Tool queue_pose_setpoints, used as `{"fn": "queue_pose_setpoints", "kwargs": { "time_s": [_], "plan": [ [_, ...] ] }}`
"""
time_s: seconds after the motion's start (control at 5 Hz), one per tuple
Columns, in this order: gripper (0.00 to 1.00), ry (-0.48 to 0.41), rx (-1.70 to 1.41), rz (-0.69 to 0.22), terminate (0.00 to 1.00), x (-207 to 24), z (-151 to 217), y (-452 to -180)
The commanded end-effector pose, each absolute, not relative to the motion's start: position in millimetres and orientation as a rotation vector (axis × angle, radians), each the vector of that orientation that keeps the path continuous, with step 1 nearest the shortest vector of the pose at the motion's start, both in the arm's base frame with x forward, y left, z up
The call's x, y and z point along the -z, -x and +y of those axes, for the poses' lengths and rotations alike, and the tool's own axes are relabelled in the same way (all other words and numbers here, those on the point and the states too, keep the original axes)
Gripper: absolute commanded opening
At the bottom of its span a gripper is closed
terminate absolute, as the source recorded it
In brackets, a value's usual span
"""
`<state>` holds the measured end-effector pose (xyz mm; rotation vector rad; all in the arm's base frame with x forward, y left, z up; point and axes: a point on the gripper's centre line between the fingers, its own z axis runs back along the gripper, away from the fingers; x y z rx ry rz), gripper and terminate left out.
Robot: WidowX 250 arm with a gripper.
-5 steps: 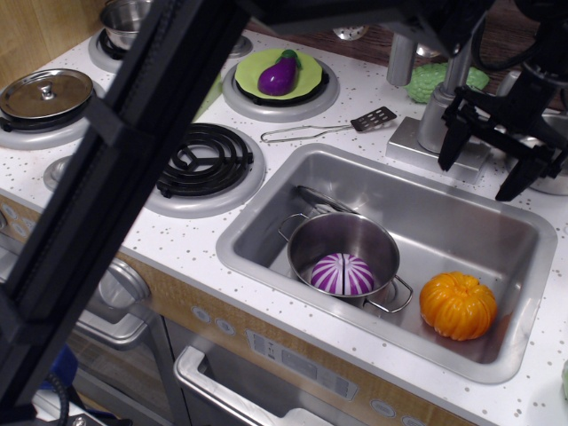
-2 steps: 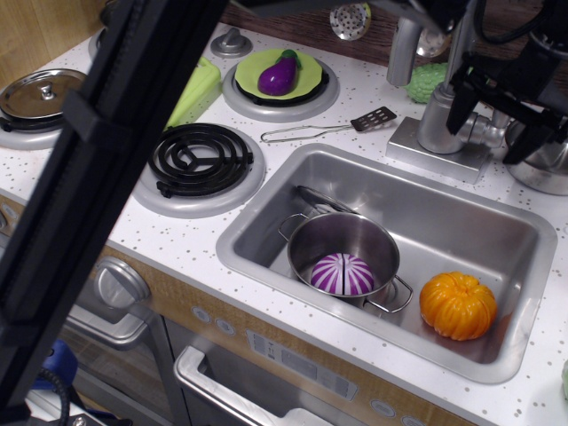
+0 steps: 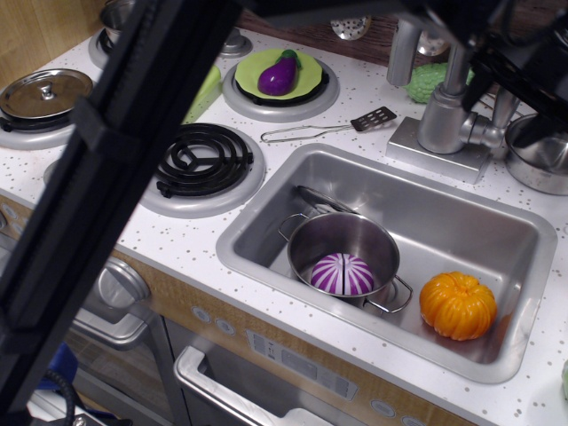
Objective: Turn lever vertical to front
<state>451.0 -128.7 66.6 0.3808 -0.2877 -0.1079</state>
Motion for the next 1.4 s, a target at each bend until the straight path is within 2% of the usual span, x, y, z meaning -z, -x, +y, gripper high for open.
{"fn": "queue_pose_setpoints", "kwargs": {
  "time_s": [0.0,0.2,0.6,0.8,1.2],
  "plan": [
    [1.00,-0.396,0.065,-0.469,0.00,-123.7,-127.5,-463.1],
    [1.00,-0.390,0.072,-0.469,0.00,-130.7,-120.3,-470.4],
    [1.00,-0.274,0.087,-0.451,0.00,-133.8,-111.2,-487.3],
    [0.00,-0.244,0.064,-0.432,0.00,-132.8,-111.0,-487.0],
    [0.00,-0.194,0.017,-0.408,0.00,-125.3,-123.8,-473.8]
  ]
}}
